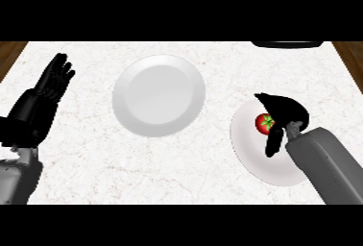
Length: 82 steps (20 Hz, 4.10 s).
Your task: Pick the tomato from the plate and place it in the plate
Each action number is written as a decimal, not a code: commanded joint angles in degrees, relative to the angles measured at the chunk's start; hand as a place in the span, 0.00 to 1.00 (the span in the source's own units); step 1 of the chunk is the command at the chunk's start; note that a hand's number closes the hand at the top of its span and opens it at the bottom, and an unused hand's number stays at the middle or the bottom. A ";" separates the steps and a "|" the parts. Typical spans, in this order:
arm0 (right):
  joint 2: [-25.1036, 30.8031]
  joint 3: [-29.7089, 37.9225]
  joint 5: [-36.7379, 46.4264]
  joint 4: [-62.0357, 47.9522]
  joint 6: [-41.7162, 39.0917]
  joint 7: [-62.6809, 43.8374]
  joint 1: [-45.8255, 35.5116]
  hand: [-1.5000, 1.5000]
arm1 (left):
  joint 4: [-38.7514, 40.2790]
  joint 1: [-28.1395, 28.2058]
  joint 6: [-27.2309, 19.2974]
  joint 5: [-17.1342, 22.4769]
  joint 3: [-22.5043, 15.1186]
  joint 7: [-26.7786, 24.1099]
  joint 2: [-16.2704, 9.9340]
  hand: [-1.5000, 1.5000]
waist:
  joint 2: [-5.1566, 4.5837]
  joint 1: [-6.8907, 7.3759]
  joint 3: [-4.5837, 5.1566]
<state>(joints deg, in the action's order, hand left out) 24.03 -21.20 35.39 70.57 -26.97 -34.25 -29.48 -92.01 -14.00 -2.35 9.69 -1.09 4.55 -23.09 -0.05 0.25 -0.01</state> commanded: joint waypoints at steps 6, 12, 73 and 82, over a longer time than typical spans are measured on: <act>-1.93 2.40 7.34 -9.40 0.62 6.66 0.31 0.00 | -5.01 0.60 2.47 -0.75 2.62 5.19 1.04 0.50 | 0.05 0.12 -0.01; -3.97 5.34 9.67 -14.41 4.69 12.14 -1.82 1.00 | -2.61 -1.13 2.64 -3.50 2.30 3.88 3.33 0.50 | -0.01 0.12 -0.02; -23.99 4.16 -6.64 -45.66 30.22 47.19 -40.61 1.00 | 2.55 -7.30 7.15 -4.38 4.82 3.38 5.77 0.50 | -0.92 4.25 0.07; -24.03 -0.28 -16.38 -49.97 30.93 45.53 -38.92 0.00 | 3.15 -7.06 5.60 -8.02 0.50 1.28 9.53 0.50 | -1.57 6.17 0.05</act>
<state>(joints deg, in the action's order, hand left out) 0.06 -19.73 22.62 22.47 3.10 10.76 -69.83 -89.40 -20.73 3.82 2.77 0.73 6.30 -14.89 -1.35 5.93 0.06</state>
